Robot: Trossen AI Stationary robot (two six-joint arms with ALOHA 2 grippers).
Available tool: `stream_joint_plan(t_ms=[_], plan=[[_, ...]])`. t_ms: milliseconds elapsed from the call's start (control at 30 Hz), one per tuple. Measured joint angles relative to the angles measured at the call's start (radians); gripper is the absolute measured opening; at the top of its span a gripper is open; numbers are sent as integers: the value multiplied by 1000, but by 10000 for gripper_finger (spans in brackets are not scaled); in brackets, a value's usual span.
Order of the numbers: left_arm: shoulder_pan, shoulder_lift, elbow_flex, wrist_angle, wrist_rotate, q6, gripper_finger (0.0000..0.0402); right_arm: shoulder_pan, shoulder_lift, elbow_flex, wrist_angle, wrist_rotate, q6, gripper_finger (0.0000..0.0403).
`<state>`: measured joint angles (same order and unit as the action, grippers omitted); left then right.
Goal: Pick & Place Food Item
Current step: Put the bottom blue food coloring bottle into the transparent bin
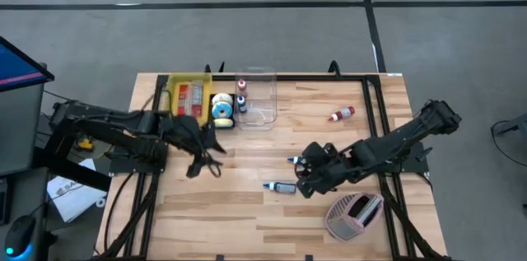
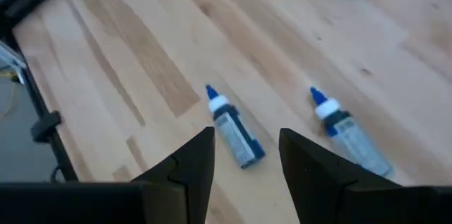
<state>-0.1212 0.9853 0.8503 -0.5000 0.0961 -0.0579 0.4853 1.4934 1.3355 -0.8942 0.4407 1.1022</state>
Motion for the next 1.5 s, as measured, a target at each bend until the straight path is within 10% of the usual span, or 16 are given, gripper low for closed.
stream_joint_plan(t_ms=[267, 733, 1500], plan=[[-128, 14, -199, 317, -68, -140, 191, -31, 52, -17, 204, -87, -50, 152], [-143, -18, -232, 419, -126, -164, 191, -269, 371, 123, 202, -683, -323, 152], [-146, -274, -232, 251, -206, -168, 191, -285, 999, 895, -430, -649, -710, 152]])
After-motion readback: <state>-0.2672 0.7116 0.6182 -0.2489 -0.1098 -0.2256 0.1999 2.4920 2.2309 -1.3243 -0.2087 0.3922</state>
